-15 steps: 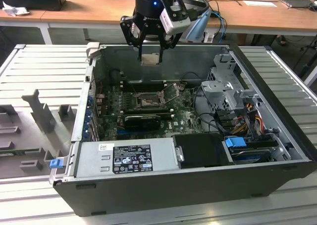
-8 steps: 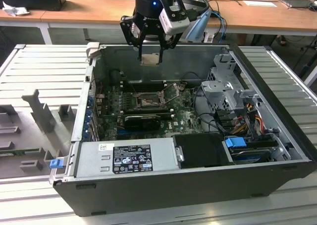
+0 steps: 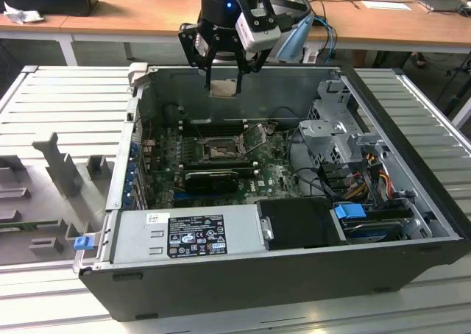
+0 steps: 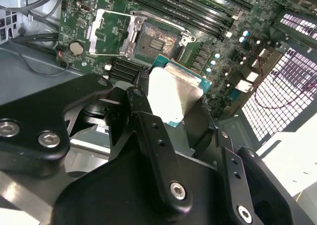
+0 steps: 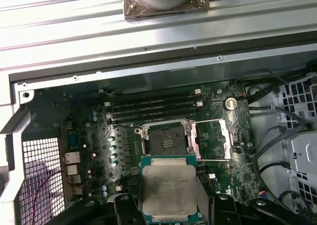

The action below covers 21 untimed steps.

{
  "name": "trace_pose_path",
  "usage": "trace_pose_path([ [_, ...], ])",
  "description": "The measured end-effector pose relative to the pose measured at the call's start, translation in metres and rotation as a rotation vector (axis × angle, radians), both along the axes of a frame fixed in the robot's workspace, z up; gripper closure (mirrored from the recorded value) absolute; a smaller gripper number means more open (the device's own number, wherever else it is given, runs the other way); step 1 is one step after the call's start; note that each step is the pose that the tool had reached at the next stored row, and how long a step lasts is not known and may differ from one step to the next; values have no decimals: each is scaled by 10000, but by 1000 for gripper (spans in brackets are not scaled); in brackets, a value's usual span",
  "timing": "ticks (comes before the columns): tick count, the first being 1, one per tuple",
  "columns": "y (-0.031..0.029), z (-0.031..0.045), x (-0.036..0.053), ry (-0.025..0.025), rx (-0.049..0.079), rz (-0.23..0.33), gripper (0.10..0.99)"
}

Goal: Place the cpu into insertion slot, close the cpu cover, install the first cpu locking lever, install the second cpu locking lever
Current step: 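Place the cpu into insertion slot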

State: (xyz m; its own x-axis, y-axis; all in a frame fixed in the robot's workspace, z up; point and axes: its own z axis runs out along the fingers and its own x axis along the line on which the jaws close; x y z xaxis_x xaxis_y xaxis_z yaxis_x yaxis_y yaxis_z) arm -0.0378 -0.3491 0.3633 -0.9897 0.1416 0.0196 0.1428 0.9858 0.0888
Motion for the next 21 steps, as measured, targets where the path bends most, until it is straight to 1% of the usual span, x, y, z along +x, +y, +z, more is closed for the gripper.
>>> trace_pose_path([
  [21,0,0,0,0,0,-344,557],
])
